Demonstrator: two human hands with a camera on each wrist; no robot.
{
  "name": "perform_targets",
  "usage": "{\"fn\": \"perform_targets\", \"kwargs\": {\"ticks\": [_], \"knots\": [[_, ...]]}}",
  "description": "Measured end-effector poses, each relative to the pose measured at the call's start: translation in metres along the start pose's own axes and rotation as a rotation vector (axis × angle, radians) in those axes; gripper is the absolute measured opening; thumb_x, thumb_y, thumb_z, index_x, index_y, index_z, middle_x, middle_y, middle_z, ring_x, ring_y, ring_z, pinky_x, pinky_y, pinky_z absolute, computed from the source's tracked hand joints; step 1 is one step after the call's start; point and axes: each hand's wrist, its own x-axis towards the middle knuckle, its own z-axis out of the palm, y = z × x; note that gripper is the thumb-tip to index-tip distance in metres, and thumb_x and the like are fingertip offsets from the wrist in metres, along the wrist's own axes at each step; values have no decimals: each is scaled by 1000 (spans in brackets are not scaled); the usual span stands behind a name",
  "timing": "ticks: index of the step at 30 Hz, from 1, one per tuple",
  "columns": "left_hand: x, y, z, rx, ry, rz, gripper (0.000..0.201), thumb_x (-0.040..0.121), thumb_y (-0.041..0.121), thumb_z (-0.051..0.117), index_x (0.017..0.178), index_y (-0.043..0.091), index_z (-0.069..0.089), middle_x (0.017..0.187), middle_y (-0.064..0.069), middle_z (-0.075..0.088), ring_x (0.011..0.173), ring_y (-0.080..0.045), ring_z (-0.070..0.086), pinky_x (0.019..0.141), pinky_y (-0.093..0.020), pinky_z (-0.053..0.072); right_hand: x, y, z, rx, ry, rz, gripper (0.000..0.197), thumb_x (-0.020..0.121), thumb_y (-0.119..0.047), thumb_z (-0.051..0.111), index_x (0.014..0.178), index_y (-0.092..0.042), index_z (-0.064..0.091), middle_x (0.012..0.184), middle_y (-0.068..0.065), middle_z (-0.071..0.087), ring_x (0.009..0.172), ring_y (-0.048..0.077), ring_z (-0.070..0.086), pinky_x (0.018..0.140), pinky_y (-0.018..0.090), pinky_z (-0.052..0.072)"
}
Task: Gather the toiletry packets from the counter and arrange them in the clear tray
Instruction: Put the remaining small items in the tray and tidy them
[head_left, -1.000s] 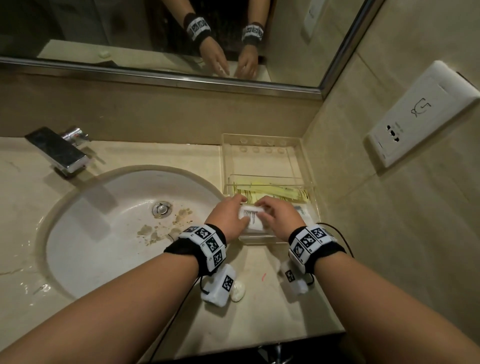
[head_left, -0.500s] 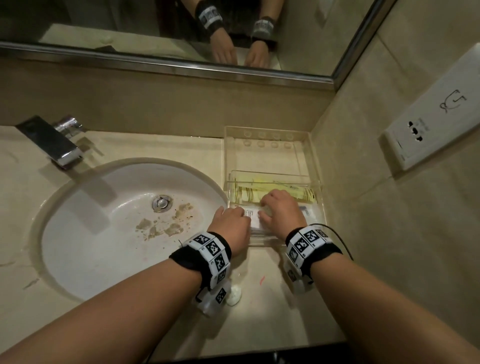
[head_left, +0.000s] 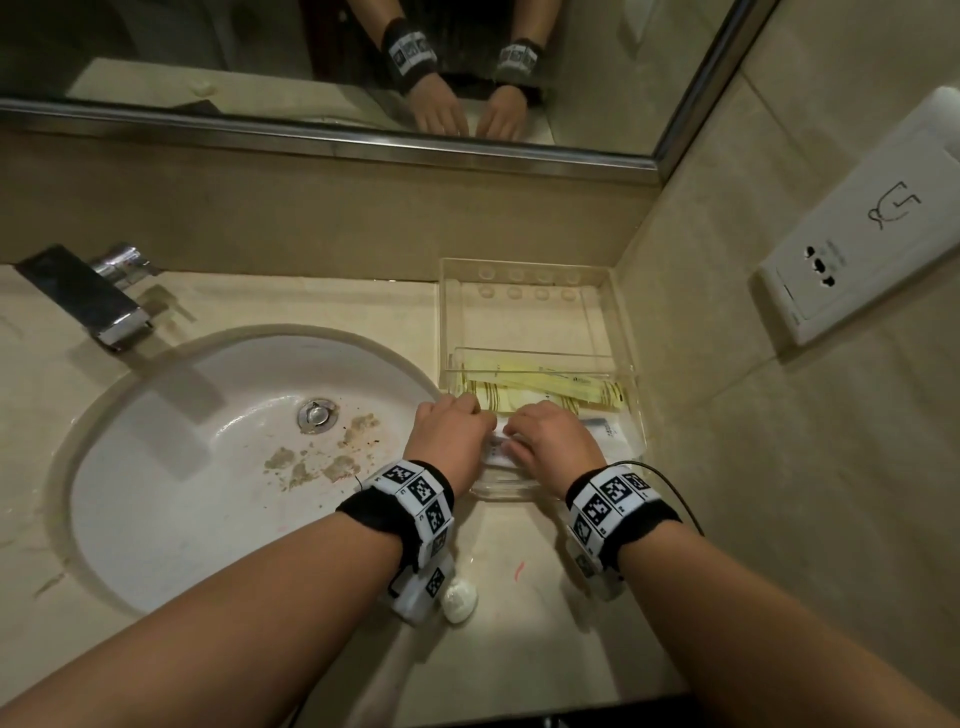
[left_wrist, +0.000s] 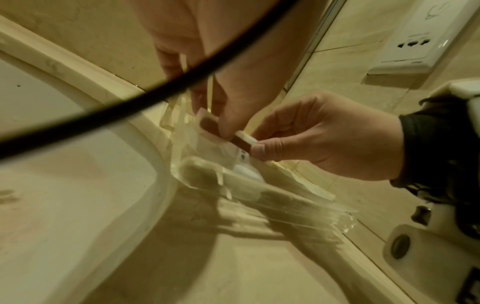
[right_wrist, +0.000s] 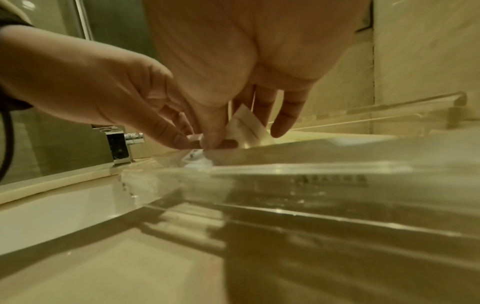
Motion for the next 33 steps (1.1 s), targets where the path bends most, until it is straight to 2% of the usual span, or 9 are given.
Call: {"fn": "perform_targets", "kwargs": {"ticks": [4,7,9,12,17,23,27,30,33], "knots": [[-1,1,0,61,-54,23,24,92,18,53,110,24,67,111,0,60,109,-24,47,93,-38,33,3,-3,3,-87,-31,14,23,93,-31,54,83,-15,67,81,-1,66,82,22,59,84,41,46],[1,0,0,58,-19,30,28,91,14,50,112,23,66,113,1,61,112,-24,46,93,-37,32,4,-7,2,-121,28,35,19,90,-28,60,76,-16,67,74,-1,65,77,23,57,81,39,45],[2,1,0,41,35,33,31,89,10,49,116,22,61,115,0,57,112,-24,44,92,-36,31,3,-8,2,-136,81,65,8,81,-22,70,79,-15,66,77,2,64,79,25,56,75,38,46],[2,2,2,38,43,19,27,89,9,48,112,20,56,112,-2,52,108,-25,42,89,-36,31,3,-11,1,-100,31,101,17,81,-17,68,93,-11,58,91,7,62,88,28,53,75,39,43],[3,-2,8,89,-36,10,17,91,22,54,102,23,67,108,0,56,108,-24,44,89,-37,32,2,-12,-2,-110,-82,71,23,84,-32,67,94,-15,56,97,3,61,92,23,52,84,37,42],[2,-2,8,76,-36,30,23,91,24,55,109,26,69,113,3,56,112,-23,42,90,-37,32,5,-8,-8,-130,-177,73,30,80,-38,70,95,-19,53,99,0,59,95,21,51,88,38,42],[-1,0,9,61,-84,44,25,92,24,54,111,28,69,118,5,57,112,-23,40,90,-37,31,5,-10,-8,-126,-126,17,23,89,-33,60,106,-18,58,104,1,60,100,22,52,91,39,40],[0,-1,7,63,-141,41,24,91,22,52,104,28,71,118,7,60,113,-22,40,88,-38,30,2,-10,-8,-137,-149,18,18,94,-28,51,103,-17,63,101,2,63,98,23,53,88,38,41],[0,-6,0,-45,-189,11,25,91,19,47,101,26,69,114,2,63,119,-25,40,93,-40,30,1,-11,-9,-164,-158,10,17,94,-22,50,99,-17,65,96,3,62,96,24,52,86,38,40]]}}
